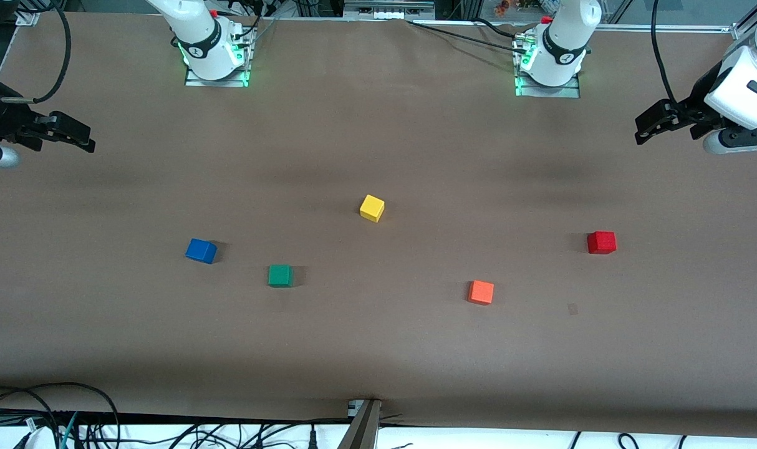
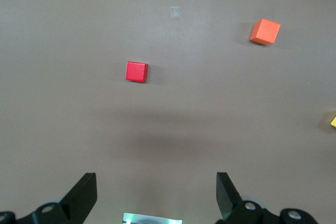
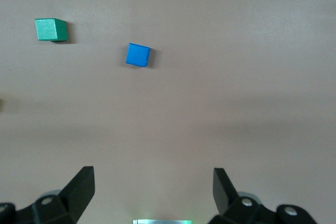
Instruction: Pass red block to right arm, stack on blue
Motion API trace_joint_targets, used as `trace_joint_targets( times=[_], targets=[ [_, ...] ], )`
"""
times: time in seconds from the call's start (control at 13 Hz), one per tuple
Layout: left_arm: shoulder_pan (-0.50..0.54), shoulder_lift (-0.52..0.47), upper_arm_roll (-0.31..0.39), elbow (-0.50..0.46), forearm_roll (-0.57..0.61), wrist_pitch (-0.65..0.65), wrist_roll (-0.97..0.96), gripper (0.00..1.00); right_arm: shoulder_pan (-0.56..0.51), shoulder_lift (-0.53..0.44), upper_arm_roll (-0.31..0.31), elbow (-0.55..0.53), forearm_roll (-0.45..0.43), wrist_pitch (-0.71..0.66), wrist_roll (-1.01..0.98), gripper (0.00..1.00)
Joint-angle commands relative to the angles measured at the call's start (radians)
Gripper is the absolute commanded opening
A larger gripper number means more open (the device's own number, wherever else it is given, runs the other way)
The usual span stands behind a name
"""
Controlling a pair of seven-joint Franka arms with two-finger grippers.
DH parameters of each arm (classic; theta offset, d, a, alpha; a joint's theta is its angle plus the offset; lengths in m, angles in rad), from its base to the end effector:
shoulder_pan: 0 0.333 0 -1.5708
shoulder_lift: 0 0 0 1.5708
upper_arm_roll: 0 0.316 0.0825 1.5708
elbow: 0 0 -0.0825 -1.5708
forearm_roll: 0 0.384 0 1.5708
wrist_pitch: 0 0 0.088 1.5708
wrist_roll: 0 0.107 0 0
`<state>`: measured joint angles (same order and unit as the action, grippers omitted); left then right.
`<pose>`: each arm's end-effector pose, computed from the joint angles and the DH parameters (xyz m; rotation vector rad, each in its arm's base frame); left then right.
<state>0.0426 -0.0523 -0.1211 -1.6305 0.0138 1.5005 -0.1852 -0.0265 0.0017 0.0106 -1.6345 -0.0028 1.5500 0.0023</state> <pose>0.5284 -0.0417 0.6188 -3.1047 -0.1671 0.1163 0.5500 -0.0091 0.5919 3.1364 -0.0284 -0.1353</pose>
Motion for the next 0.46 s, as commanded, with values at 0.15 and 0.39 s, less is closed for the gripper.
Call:
trace_joint_targets(
  times=[0.15,0.39],
  targets=[
    [0.003,-0.018,0.005,-0.019,-0.029,0.014,0.004,1.00,-0.012,-0.014,0.008,-0.001,0.009,-0.013,0.012,1.00],
    [0.002,-0.018,0.001,-0.019,-0.029,0.010,0.012,1.00,-0.012,-0.014,0.008,0.001,0.009,-0.013,0.012,1.00]
  ],
)
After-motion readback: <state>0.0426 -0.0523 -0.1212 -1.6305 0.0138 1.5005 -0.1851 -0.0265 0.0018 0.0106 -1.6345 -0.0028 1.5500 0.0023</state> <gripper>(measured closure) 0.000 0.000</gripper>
